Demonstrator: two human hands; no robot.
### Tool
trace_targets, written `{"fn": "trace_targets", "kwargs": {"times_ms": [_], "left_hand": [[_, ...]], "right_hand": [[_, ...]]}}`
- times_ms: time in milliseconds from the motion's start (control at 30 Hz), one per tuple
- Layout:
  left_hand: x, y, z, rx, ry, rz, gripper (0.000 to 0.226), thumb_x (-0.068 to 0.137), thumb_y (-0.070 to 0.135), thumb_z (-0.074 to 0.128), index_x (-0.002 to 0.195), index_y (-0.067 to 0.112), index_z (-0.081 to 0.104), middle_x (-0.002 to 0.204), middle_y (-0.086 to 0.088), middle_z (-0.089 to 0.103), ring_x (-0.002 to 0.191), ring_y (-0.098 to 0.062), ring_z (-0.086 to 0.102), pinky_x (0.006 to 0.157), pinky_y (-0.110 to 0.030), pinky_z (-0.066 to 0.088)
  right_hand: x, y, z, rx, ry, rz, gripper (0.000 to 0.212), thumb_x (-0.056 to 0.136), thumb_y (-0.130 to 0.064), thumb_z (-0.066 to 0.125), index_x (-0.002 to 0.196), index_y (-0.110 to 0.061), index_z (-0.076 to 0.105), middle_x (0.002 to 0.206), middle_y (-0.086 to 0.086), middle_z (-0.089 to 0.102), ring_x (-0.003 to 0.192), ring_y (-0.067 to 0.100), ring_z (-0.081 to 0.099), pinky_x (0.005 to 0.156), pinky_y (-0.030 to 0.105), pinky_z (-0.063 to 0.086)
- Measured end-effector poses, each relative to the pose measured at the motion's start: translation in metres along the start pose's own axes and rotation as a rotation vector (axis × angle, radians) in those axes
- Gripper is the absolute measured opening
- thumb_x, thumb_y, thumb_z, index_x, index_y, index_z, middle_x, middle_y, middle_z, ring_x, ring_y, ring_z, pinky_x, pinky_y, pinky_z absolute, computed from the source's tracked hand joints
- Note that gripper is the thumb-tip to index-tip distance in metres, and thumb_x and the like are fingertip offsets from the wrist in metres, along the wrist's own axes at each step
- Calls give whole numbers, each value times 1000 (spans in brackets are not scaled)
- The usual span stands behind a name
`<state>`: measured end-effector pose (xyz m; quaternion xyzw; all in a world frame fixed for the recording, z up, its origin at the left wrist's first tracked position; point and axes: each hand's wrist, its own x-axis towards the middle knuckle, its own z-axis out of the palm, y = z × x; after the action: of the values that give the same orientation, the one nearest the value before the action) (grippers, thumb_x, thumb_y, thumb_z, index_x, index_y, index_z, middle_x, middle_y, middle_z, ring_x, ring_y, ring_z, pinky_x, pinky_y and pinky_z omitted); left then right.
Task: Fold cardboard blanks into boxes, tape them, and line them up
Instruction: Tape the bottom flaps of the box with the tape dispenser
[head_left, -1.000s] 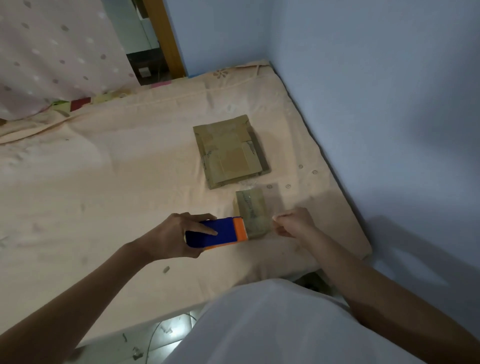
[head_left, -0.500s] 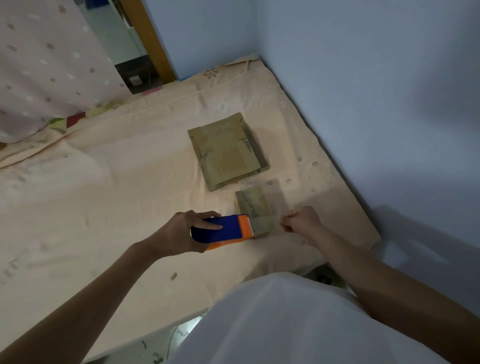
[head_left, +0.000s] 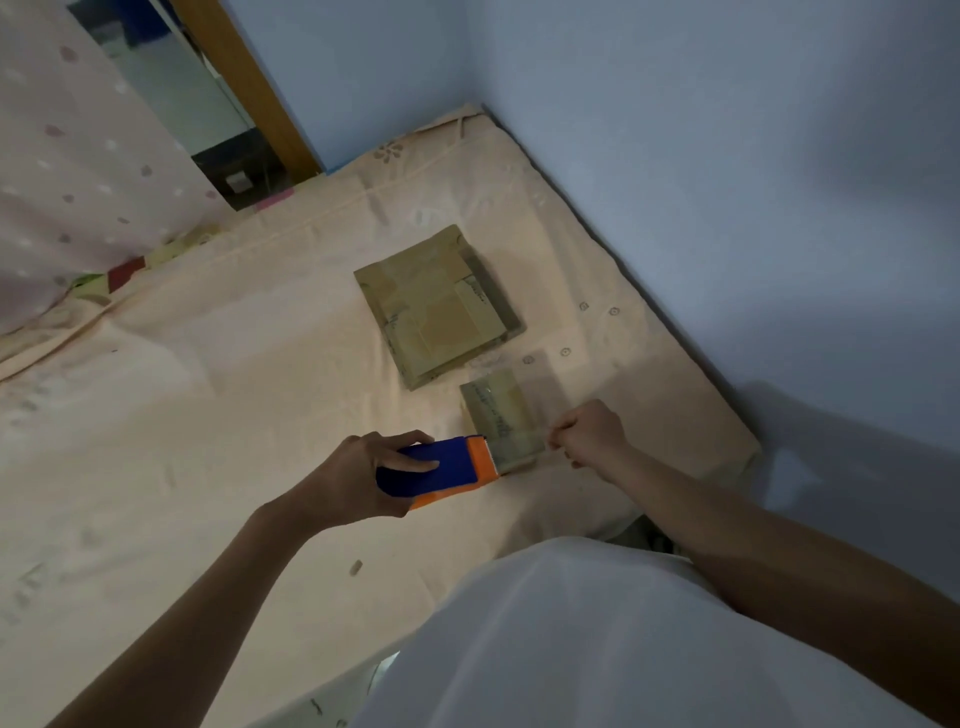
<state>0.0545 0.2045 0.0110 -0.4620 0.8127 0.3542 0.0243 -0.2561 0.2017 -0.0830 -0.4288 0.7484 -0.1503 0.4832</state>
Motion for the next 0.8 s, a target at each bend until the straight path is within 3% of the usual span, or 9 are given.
{"fn": "trace_targets", "kwargs": {"times_ms": [233, 367, 800], "left_hand": [[0, -6, 6, -28, -24, -14, 52, 71, 11, 87, 119, 26, 72, 129, 28, 51, 108, -4, 58, 80, -1, 44], [2, -6, 6, -26, -47, -9, 49, 73, 11, 86, 118, 24, 73, 124, 39, 44, 106, -2, 57, 79, 0, 44], [-1, 0, -1, 36, -59, 17, 49, 76, 13, 84, 122, 25, 70, 128, 26, 47, 105, -1, 55, 78, 2, 42]], "right_hand": [[-1, -4, 4, 29, 4, -16, 14, 83, 0, 70, 81, -8, 81, 67, -2, 68, 68, 18, 65, 60, 35, 62], [-3, -5, 3, 135, -31, 1, 9, 84, -1, 75, 90, -7, 79, 79, 4, 70, 71, 17, 65, 51, 29, 59], [-6, -7, -1, 127, -3, 17, 15, 84, -12, 78, 98, -10, 78, 98, 6, 72, 84, 23, 68, 53, 29, 59]]}}
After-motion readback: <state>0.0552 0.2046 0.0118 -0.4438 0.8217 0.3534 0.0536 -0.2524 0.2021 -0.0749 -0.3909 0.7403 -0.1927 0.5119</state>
